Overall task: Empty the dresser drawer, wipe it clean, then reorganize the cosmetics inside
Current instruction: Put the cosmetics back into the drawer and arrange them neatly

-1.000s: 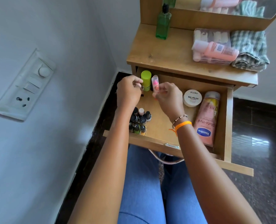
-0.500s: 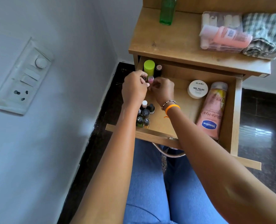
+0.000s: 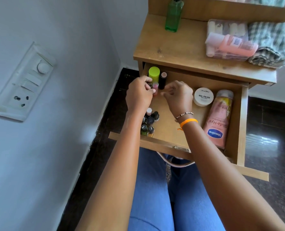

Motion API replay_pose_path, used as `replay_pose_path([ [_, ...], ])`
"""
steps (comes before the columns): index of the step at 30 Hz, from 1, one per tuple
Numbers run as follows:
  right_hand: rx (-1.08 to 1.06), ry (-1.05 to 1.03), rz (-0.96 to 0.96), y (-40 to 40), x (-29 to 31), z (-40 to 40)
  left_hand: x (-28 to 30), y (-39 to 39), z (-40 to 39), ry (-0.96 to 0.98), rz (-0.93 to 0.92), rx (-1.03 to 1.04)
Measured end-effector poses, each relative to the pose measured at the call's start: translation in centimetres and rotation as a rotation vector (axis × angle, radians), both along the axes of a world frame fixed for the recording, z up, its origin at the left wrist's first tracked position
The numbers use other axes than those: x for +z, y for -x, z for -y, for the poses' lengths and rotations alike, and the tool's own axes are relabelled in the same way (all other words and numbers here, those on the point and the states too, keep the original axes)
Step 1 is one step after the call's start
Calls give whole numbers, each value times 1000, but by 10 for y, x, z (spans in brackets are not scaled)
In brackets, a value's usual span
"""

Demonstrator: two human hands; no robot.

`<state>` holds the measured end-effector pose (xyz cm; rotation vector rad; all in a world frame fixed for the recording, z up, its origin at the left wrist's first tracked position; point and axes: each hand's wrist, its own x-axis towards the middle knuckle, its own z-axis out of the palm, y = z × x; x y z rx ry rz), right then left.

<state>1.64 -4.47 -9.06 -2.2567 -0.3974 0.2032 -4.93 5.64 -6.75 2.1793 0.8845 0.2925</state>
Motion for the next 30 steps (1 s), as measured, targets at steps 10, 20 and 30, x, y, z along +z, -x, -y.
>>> replay_pose_path([
  [10,-102,-240,149,-80,77,-51,22,-14,4,114,140,25],
  [20,-53,-129,142,-125,67,-80,15,-9,-6,85,125,6],
  [30,22,-248,313,-32,46,-4,5,-6,0,40,79,-19],
])
